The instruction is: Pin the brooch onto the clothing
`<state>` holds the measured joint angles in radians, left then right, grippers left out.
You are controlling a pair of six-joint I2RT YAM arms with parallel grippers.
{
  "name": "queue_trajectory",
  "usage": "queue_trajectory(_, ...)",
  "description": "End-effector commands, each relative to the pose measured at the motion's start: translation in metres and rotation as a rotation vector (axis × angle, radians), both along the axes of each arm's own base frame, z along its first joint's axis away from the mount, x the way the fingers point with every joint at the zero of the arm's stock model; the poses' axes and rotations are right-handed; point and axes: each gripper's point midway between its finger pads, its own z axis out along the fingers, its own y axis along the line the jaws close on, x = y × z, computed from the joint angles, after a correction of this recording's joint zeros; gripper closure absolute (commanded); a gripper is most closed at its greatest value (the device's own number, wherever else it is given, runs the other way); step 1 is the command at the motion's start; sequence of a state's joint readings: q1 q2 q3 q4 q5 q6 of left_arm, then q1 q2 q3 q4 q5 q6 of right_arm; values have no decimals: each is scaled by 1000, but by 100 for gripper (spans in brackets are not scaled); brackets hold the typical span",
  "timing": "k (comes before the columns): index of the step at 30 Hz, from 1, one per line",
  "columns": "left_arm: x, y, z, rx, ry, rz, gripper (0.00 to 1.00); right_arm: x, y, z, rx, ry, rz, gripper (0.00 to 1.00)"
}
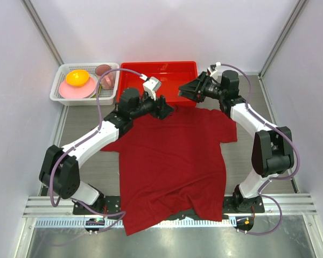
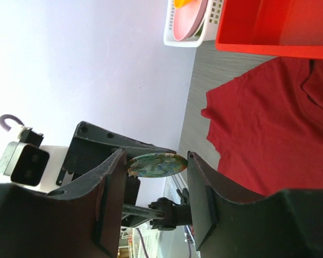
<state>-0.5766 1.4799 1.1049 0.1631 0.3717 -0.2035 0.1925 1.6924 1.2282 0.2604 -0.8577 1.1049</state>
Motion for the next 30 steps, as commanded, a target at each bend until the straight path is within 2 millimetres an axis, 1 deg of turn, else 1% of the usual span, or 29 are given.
queue_trajectory(1, 5, -15, 52, -145, -96, -14, 37, -13, 2, 44, 67, -94, -18, 58)
queue_trajectory(4, 2, -21, 53, -162, -114, -32, 38, -18, 5, 42, 60, -91, -13, 58)
queue_trajectory(10, 9, -26, 59, -176, -153, -8, 40, -25, 8, 41, 50, -94, -5, 58)
queue_trajectory(15, 16, -29, 59, -160, -180, 16, 44, -33, 14, 44, 46, -110, 20, 58)
queue_trajectory(22, 17, -39, 60, -166, -185, 24, 52, -47, 20, 35, 36, -91, 38, 58)
queue_trajectory(25, 19, -41, 62, -168, -192, 28, 65, -49, 20, 37, 37, -98, 41, 58)
queue_trajectory(26, 19, -41, 62, -166, -193, 29, 75, -49, 20, 38, 37, -102, 43, 58)
queue_trajectory(29, 18, -41, 58, -149, -190, 25, 93, -50, 21, 40, 40, -106, 44, 57)
queue_trajectory(30, 18, -40, 58, -135, -203, 24, 94, -50, 21, 41, 42, -113, 47, 56)
